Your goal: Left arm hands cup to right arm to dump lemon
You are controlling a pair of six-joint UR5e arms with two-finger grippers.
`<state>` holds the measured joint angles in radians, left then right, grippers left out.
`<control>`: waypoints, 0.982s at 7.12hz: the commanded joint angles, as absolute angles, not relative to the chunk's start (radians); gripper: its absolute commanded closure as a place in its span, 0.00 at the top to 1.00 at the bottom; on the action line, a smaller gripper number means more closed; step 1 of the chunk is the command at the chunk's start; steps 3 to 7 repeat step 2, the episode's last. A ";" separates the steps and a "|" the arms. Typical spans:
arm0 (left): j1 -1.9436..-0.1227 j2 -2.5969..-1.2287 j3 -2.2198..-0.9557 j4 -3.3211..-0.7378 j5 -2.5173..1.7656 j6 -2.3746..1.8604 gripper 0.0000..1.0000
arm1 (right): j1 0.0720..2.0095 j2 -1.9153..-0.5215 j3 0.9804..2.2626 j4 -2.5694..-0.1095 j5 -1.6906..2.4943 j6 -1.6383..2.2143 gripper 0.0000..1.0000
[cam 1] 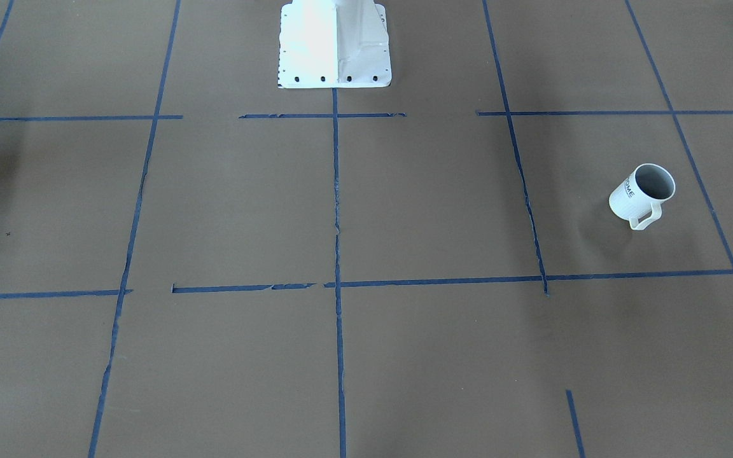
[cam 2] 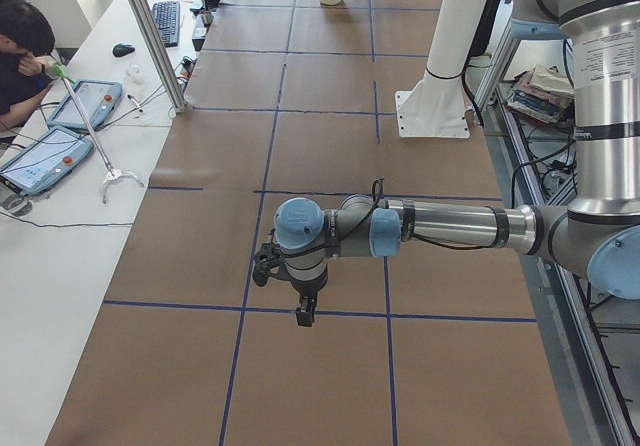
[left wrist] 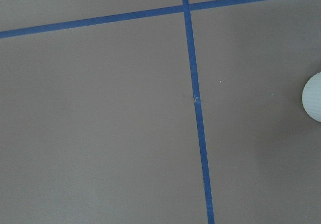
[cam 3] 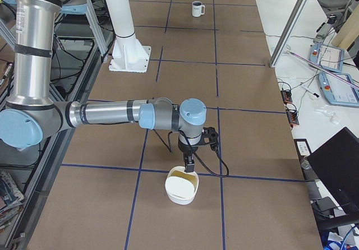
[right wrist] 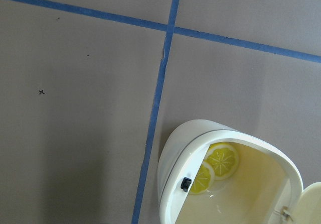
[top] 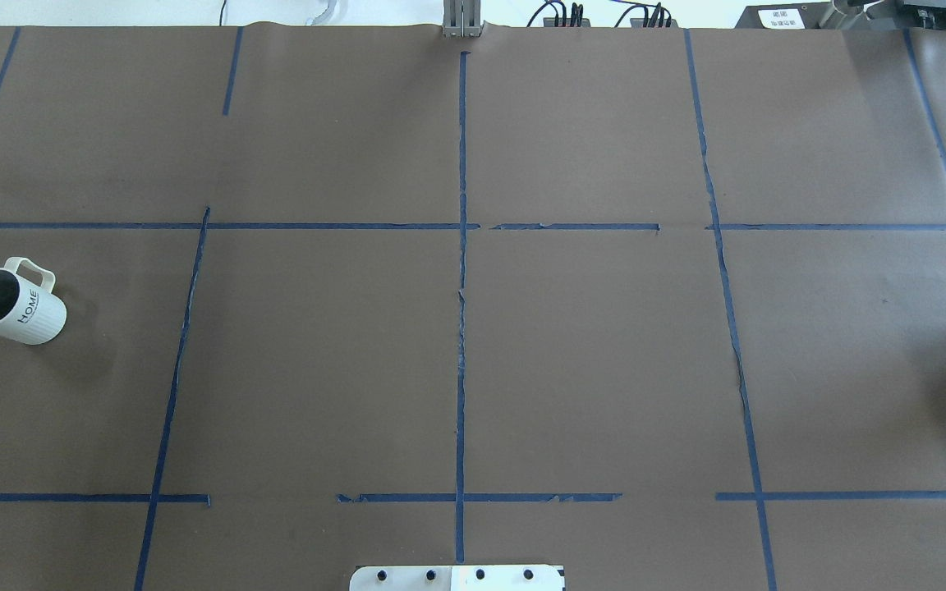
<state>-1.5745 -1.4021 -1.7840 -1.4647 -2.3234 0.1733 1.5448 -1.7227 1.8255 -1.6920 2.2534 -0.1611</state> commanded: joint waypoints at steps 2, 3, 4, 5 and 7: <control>-1.575 -1.402 -1.784 -1.465 -2.322 0.173 1.00 | 1.543 -1.723 1.825 -1.692 2.253 -0.161 1.00; -1.575 -1.402 -1.784 -1.465 -2.322 0.173 1.00 | 1.543 -1.723 1.825 -1.692 2.253 -0.161 1.00; -1.575 -1.402 -1.784 -1.465 -2.322 0.173 1.00 | 1.543 -1.723 1.825 -1.692 2.253 -0.161 1.00; -1.575 -1.402 -1.784 -1.465 -2.322 0.173 1.00 | 1.543 -1.723 1.825 -1.692 2.253 -0.161 1.00; -1.575 -1.402 -1.784 -1.465 -2.322 0.173 1.00 | 1.543 -1.723 1.825 -1.692 2.253 -0.161 1.00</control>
